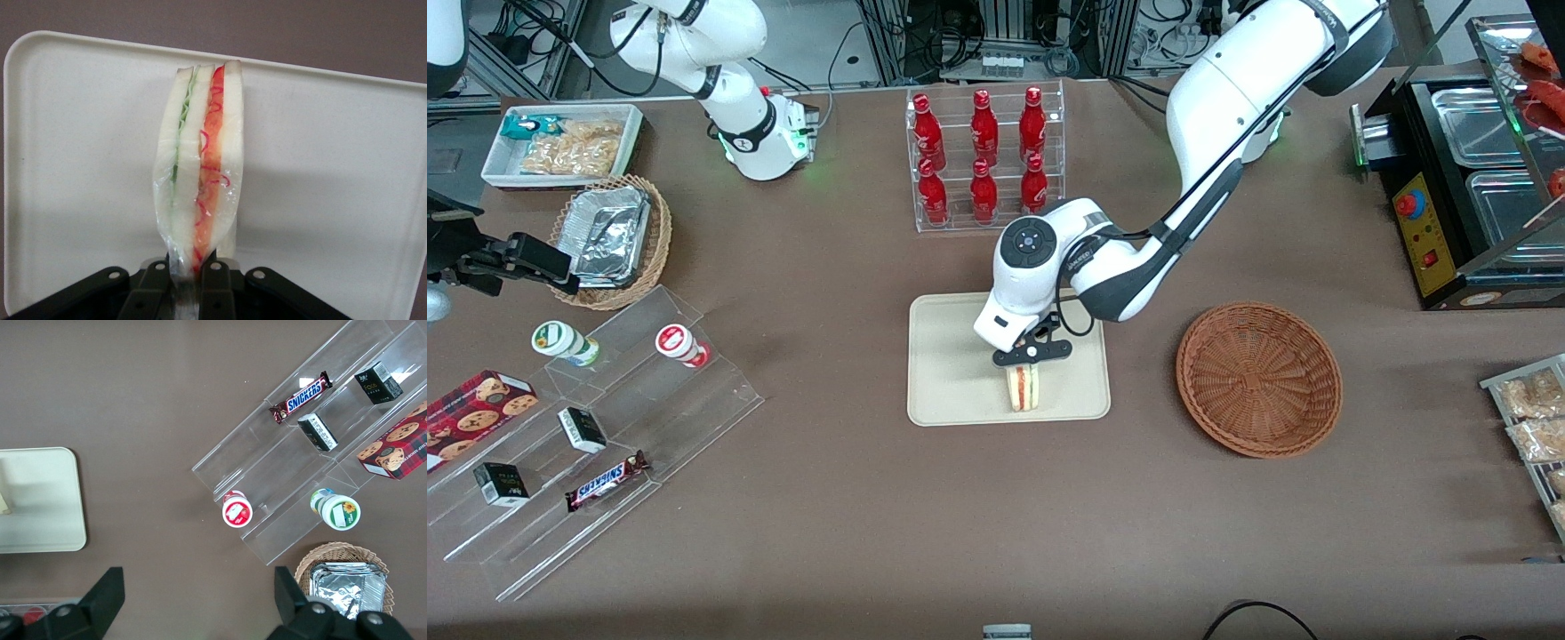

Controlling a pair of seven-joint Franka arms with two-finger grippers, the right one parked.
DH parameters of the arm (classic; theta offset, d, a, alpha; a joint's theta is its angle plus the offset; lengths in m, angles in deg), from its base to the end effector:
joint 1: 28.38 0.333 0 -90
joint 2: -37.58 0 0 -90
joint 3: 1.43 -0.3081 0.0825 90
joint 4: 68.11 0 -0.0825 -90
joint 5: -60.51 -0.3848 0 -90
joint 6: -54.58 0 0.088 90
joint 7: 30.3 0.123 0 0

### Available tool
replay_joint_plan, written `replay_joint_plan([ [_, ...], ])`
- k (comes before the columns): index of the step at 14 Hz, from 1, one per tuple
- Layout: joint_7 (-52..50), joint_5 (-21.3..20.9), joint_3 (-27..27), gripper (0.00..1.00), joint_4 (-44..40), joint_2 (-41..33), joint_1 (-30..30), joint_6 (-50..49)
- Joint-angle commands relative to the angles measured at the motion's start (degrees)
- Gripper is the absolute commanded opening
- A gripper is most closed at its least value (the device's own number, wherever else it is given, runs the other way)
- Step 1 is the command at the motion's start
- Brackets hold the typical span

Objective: Place sandwich from basket to tray
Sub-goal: 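Lower the sandwich onto the tray with the left gripper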

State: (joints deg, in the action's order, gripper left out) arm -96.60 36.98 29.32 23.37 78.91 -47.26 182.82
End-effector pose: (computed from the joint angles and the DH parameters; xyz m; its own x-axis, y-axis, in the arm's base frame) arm 0.4953 -0.4856 0.2331 0.9878 0.1557 0.0018 0.1554 -0.9869 0.0432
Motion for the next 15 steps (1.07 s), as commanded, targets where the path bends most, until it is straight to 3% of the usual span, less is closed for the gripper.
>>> replay_joint_plan([
  [1, -1.55, -1.34, -0.77, 0.12, -2.27, 1.29, -1.33, -0.70],
  [12, -0.06, -3.28, -0.25, 0.13, -3.06, 3.05, -1.60, -0.71],
  [15, -0.58, -3.19, -0.25, 0.26, -3.77, 3.31, -1.95, -0.62],
])
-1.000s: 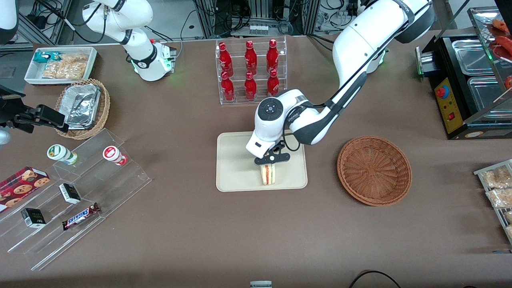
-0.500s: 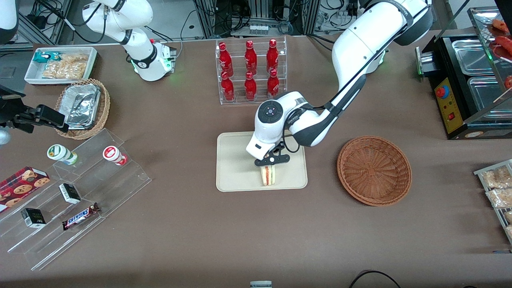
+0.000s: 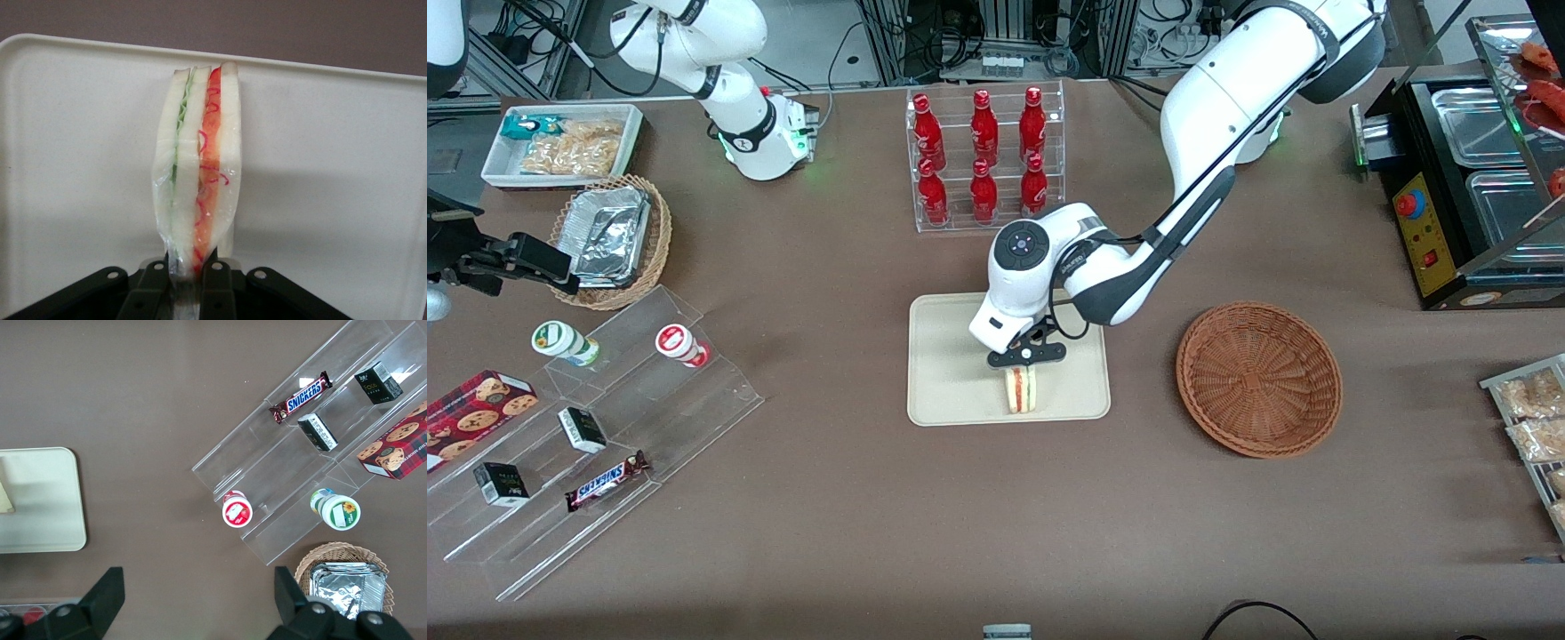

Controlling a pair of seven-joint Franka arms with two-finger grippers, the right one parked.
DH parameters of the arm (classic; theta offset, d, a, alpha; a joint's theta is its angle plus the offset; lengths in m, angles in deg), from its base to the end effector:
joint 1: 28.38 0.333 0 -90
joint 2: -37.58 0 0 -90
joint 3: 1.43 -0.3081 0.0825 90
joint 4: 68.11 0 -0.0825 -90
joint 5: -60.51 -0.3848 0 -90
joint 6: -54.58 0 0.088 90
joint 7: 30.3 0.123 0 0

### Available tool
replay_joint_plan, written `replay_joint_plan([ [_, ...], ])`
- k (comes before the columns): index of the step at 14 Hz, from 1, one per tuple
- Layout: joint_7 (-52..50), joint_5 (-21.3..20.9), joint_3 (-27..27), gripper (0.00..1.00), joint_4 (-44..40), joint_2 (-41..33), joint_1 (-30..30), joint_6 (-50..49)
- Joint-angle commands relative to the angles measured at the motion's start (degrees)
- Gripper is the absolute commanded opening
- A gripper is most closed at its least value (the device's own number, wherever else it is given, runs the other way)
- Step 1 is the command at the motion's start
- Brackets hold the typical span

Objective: Place sandwich from basket to tray
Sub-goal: 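Lower the sandwich onto the tray with the left gripper, then open the left gripper to release the sandwich and raise it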

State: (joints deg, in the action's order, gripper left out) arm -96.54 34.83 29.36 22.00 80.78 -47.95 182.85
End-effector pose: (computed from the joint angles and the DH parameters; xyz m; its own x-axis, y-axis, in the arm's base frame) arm 0.4949 -0.4922 0.2227 0.9916 0.1284 0.0148 0.1279 -0.9912 0.0345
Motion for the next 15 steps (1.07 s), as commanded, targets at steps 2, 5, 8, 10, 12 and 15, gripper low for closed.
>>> replay_joint_plan([
  [2, -0.82, -1.22, -0.55, 0.97, -2.48, 1.45, -1.26, -0.57],
  [5, -0.91, -1.22, -0.90, 1.00, -3.09, 1.10, -1.09, -0.48],
  [8, -0.74, -1.13, -3.36, 1.00, -4.50, 0.13, -1.00, -1.01],
  [10, -0.82, -1.04, -4.41, 1.00, -6.52, -0.49, -0.91, -1.97],
  [12, -0.91, -0.87, -5.03, 1.00, -9.67, -1.18, -0.38, -5.03],
  [15, -0.56, 1.32, -7.31, 1.00, -11.01, -3.82, 0.23, -7.77],
])
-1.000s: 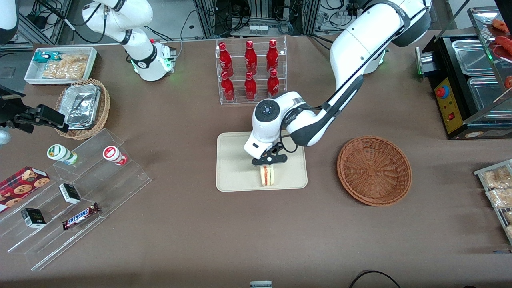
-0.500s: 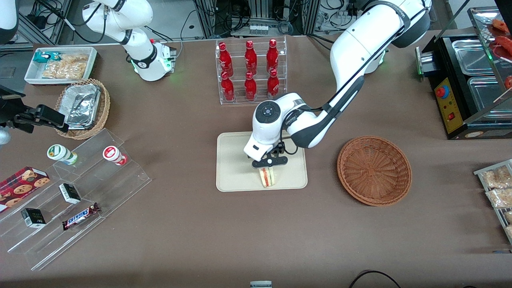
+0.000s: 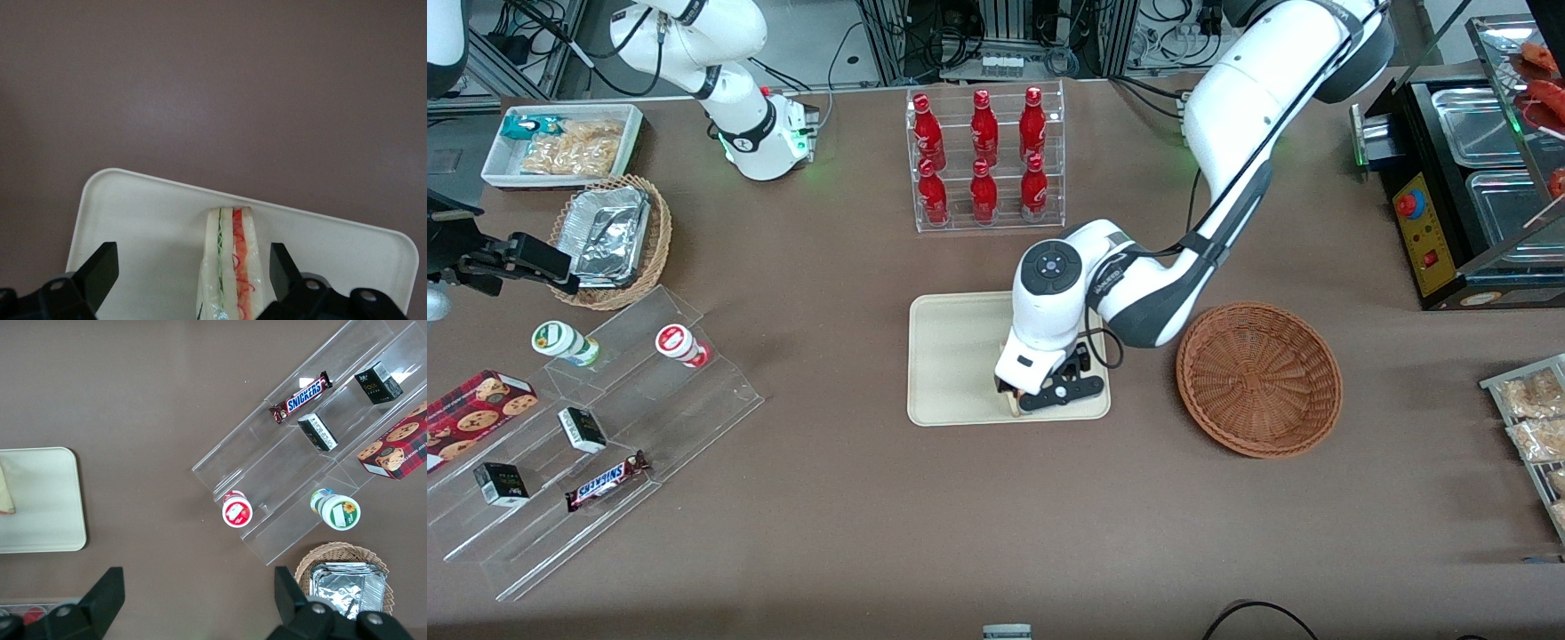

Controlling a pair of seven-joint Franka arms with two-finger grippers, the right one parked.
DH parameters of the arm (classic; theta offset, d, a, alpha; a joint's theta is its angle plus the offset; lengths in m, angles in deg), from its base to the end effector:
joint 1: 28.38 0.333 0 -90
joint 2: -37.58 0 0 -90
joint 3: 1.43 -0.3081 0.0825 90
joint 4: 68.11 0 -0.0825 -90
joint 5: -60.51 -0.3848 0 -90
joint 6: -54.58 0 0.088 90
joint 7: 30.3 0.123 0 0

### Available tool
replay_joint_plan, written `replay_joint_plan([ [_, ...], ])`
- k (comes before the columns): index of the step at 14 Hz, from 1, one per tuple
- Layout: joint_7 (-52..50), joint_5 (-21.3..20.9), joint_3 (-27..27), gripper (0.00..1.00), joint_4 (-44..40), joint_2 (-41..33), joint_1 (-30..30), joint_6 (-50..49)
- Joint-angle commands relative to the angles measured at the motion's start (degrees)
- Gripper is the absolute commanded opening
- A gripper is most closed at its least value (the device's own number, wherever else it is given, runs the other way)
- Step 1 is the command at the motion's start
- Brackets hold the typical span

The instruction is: Place sandwich from basket to tray

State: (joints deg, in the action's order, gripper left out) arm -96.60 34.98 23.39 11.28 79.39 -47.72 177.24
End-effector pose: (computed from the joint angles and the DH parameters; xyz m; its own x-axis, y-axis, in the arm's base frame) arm 0.5848 -0.4458 0.2926 0.9526 0.2709 0.1384 0.2682 -0.9626 0.0385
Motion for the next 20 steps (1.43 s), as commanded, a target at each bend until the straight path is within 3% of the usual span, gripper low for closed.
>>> replay_joint_plan([
  [1, -0.06, 2.31, -2.04, 1.00, -0.63, -3.57, 0.35, -3.03],
  [4, 1.17, 5.92, -2.75, 1.00, -2.39, -7.52, 3.94, -8.47],
  [9, 16.79, 14.53, -2.84, 1.00, -2.31, -15.87, 12.38, -19.89],
  [18, 50.45, 19.38, -3.28, 1.00, -0.47, -28.35, 28.82, -37.22],
  [20, 55.47, 19.46, -5.81, 1.00, 1.64, -32.04, 29.89, -38.19],
])
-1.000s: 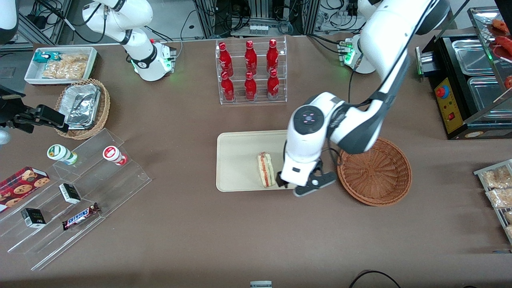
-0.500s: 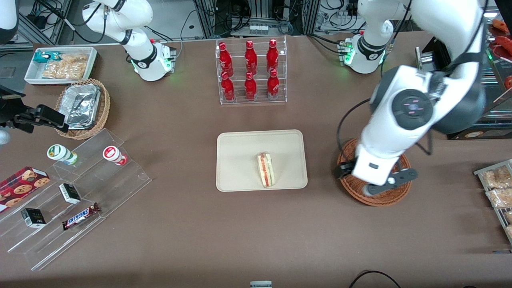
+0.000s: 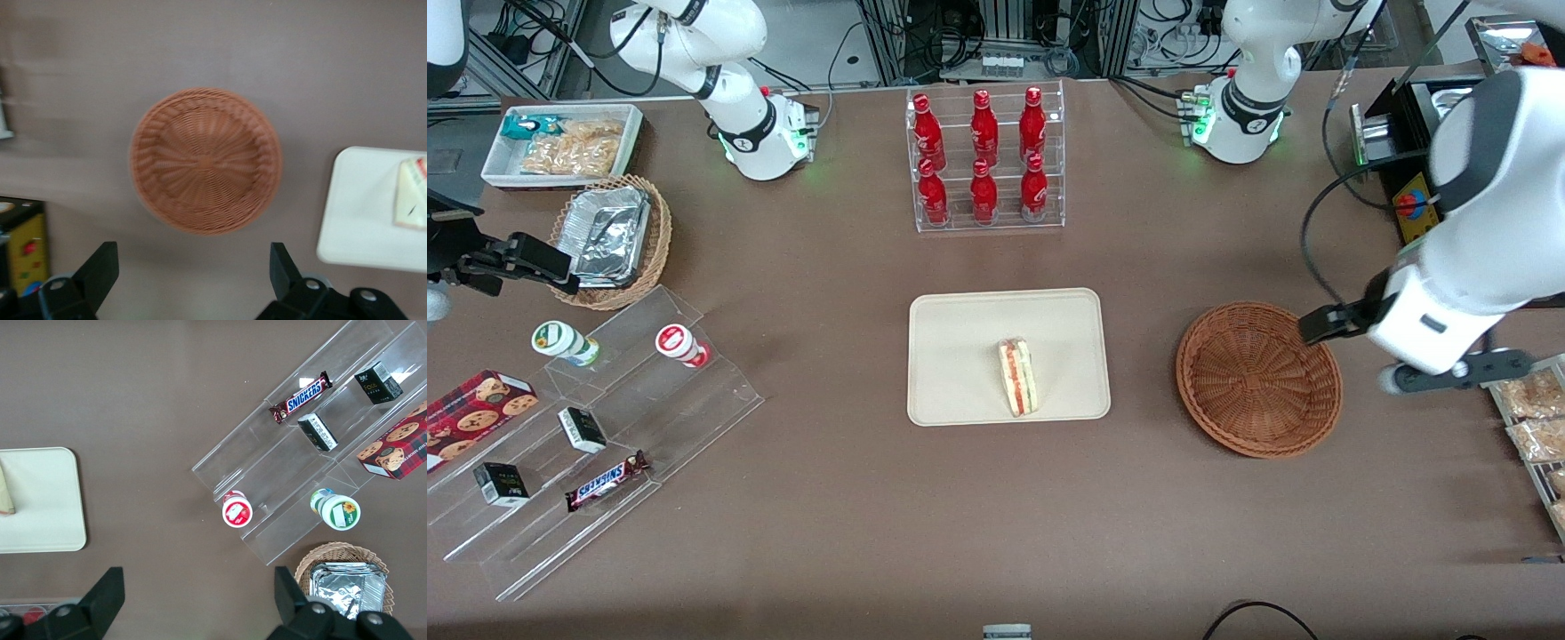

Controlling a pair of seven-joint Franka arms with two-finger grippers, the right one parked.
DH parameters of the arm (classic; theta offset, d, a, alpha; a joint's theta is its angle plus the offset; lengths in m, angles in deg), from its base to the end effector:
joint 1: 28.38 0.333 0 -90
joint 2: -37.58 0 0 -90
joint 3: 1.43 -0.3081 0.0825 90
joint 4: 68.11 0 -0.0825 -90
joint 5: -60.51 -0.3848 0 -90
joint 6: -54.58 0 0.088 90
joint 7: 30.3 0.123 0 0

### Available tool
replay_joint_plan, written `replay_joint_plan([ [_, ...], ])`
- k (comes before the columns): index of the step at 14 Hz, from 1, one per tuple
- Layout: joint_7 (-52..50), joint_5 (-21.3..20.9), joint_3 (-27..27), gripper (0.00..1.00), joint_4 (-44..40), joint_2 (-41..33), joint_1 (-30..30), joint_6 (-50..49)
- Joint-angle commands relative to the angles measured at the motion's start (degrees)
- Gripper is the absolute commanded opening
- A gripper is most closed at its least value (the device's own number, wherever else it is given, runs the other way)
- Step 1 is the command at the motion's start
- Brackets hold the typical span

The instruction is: Place sandwich from basket to tray

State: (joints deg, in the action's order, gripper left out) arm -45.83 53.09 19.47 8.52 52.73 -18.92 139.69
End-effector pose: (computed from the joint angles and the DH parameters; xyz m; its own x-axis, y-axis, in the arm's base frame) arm 0.6130 -0.0782 0.5558 0.9926 0.0852 -0.0862 0.0801 -0.9949 -0.0614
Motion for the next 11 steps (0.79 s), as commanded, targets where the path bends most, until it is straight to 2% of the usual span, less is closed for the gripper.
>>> replay_joint_plan([
  [1, 6.11, 1.44, -4.00, 1.00, 5.10, -6.88, 0.74, -1.34],
  [3, 7.35, 3.19, -5.51, 1.00, 4.67, -8.12, 0.73, -4.58],
  [8, 6.57, 5.21, -5.52, 1.00, 4.67, -10.05, 0.82, -4.95],
  [11, 6.48, 5.04, -5.52, 1.00, 6.77, -12.69, 0.65, -5.47],
])
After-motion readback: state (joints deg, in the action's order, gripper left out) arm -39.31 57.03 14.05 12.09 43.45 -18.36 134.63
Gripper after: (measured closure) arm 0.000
